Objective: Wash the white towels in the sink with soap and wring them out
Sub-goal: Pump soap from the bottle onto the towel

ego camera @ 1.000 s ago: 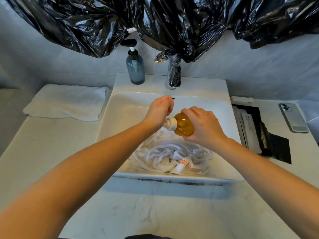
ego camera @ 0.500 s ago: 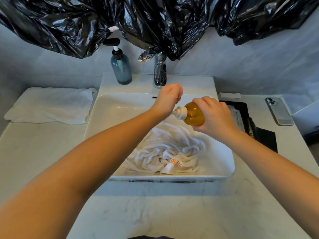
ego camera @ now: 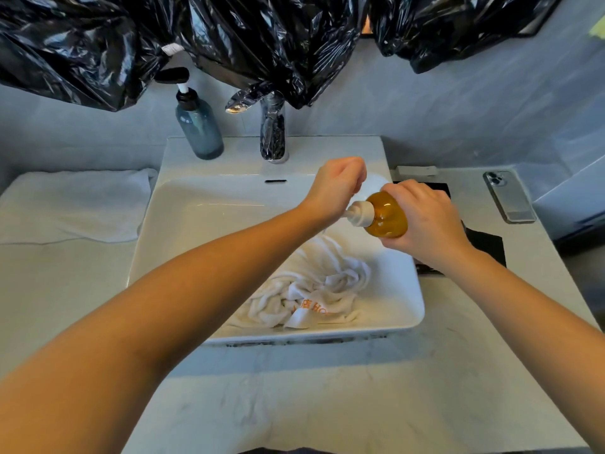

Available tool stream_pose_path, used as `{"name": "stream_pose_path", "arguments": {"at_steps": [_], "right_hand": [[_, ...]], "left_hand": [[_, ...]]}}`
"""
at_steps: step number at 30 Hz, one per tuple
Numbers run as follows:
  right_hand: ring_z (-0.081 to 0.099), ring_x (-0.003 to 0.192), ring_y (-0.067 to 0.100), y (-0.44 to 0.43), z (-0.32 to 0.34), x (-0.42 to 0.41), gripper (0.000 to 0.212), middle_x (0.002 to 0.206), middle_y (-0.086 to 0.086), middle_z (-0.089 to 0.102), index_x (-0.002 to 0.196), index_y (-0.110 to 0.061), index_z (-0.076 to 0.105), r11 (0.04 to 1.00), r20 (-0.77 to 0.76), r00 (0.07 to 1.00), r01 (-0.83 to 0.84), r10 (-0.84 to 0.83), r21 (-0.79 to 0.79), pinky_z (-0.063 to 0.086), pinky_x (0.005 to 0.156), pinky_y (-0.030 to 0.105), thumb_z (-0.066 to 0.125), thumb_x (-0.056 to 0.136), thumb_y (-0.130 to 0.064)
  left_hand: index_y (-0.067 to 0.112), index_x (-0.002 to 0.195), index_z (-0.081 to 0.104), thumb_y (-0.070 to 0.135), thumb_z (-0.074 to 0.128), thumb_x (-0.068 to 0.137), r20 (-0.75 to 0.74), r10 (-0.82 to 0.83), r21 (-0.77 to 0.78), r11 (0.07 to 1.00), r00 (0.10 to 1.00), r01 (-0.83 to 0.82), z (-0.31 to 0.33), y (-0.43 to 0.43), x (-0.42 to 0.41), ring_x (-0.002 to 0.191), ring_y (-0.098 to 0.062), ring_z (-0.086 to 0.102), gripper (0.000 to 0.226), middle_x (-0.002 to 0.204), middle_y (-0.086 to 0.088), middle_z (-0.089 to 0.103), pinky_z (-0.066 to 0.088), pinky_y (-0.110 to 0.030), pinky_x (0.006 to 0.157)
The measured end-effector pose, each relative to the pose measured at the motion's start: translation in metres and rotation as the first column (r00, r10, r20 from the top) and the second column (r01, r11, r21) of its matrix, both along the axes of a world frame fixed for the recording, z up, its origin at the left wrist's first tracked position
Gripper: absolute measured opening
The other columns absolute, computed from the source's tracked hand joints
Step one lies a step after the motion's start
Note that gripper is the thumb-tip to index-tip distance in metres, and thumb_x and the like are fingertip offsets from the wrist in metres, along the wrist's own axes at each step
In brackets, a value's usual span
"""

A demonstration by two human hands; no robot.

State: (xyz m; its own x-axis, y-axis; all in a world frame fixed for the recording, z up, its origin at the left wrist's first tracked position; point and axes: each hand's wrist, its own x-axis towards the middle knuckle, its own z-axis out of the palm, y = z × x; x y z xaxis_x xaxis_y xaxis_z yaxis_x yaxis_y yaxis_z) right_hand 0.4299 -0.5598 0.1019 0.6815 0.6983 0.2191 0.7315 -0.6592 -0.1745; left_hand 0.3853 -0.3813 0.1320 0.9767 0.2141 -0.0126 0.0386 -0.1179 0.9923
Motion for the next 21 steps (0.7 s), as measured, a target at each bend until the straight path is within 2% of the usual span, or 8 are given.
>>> {"name": "stream_pose_path", "arguments": {"at_steps": [4, 10, 16, 21], "right_hand": [[0.062, 0.102, 0.038, -0.017, -0.001, -0.012, 0.08, 0.115, 0.014, 0.064, 0.126, -0.01, 0.058, 0.999, 0.027, 0.999, -0.034, 0.035, -0.026, 0.048, 0.083, 0.05, 0.095, 0.058, -0.032], [0.063, 0.101, 0.039, -0.032, 0.005, -0.023, 0.08, 0.114, 0.016, 0.064, 0.125, -0.01, 0.059, 0.999, 0.041, 0.998, -0.042, 0.043, -0.012, 0.048, 0.085, 0.053, 0.096, 0.058, -0.032], [0.064, 0.097, 0.037, -0.022, -0.011, -0.041, 0.08, 0.11, 0.013, 0.065, 0.124, -0.013, 0.056, 0.995, 0.041, 0.994, -0.102, 0.102, -0.009, 0.049, 0.081, 0.051, 0.095, 0.057, -0.035], [0.065, 0.095, 0.034, -0.005, -0.019, -0.053, 0.082, 0.108, 0.011, 0.065, 0.124, -0.016, 0.056, 0.991, 0.059, 0.99, -0.129, 0.131, -0.043, 0.049, 0.08, 0.048, 0.095, 0.055, -0.038]], "left_hand": [[0.018, 0.056, 0.04, 0.006, 0.036, 0.095, -0.042, -0.003, 0.042, 0.999, 0.999, 0.005, -0.009, -0.021, -0.01, 0.059, -0.012, 0.034, 0.042, 0.059, 0.0, 0.037, 0.033, -0.024, 0.058], [0.016, 0.057, 0.041, 0.006, 0.034, 0.098, -0.076, 0.01, 0.069, 0.998, 0.997, -0.005, -0.006, -0.027, -0.022, 0.061, -0.013, 0.035, 0.042, 0.061, -0.002, 0.04, 0.035, -0.027, 0.061], [0.019, 0.053, 0.037, 0.003, 0.035, 0.094, -0.081, 0.089, -0.017, 0.996, 0.993, -0.09, -0.021, -0.019, -0.044, 0.054, -0.011, 0.029, 0.044, 0.048, 0.01, 0.035, 0.029, -0.025, 0.054], [0.025, 0.046, 0.037, 0.003, 0.035, 0.092, -0.118, 0.136, -0.075, 0.986, 0.984, -0.146, -0.03, -0.011, -0.059, 0.05, -0.009, 0.028, 0.05, 0.044, 0.011, 0.034, 0.026, -0.026, 0.053]]}}
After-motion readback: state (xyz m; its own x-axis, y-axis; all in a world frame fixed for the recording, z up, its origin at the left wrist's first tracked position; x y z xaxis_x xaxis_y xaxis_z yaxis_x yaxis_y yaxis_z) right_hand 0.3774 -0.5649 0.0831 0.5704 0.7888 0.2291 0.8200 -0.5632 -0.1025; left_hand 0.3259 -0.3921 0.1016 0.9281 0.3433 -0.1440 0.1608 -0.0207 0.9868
